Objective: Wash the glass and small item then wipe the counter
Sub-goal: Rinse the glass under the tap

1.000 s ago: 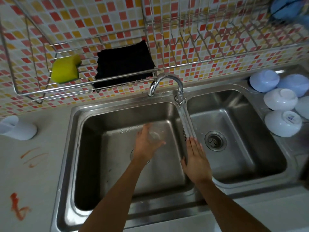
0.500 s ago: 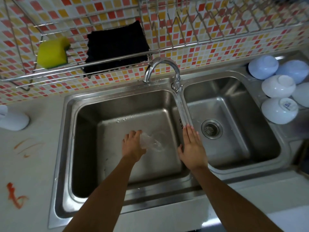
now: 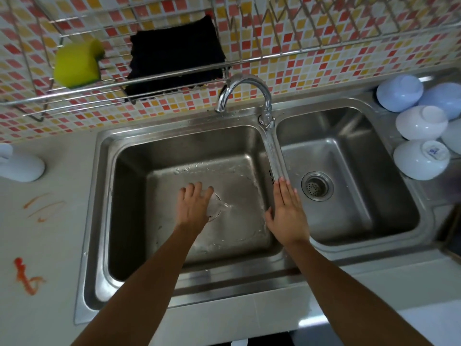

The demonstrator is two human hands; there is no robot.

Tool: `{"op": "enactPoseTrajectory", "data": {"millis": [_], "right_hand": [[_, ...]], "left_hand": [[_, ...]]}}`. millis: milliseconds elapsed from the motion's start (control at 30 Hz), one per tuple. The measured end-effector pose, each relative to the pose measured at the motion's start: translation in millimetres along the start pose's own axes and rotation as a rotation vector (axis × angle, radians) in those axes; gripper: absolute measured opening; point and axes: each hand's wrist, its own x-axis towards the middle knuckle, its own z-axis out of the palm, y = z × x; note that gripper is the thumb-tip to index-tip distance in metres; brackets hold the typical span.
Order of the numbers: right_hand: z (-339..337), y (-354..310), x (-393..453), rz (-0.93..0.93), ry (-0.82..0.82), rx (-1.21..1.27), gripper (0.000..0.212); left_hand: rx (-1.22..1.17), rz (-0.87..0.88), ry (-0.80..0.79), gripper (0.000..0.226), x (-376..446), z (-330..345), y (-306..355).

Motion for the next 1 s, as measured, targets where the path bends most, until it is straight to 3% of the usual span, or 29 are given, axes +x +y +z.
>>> {"op": "enactPoseTrajectory", "data": {"millis": [167, 333, 533, 767, 867, 1000], "right_hand": [[0.2, -0.1, -1.1, -0.010, 0.002, -0.009, 0.078], [0.7, 0.1, -1.1, -0.006, 0.009, -0.016, 0.076], [3.9, 1.5, -0.1, -0.011, 0.018, -0.006, 0.077], [4.7, 2.6, -0.4, -0.028, 0.028, -0.028, 0.074], [4.3, 2.1, -0.8, -0.032, 0.038, -0.016, 0.075], [2.6, 1.7, 0.1, -0.032, 0.032, -0.014, 0.073]], "left_hand": [[0.189, 0.092, 0.119, 0.070, 3.2, -10.3, 4.3], [0.254, 0.121, -0.028, 0.072, -8.8, 0.2, 1.8], [0.279, 0.168, -0.024, 0.077, -12.7, -0.4, 9.4], [0.328, 0.244, -0.046, 0.066, -21.0, 2.1, 12.5], [0.275, 0.211, -0.013, 0.067, -29.7, 4.2, 11.0], [0.002, 0.080, 0.055, 0.072, -40.3, 1.9, 3.4]]}}
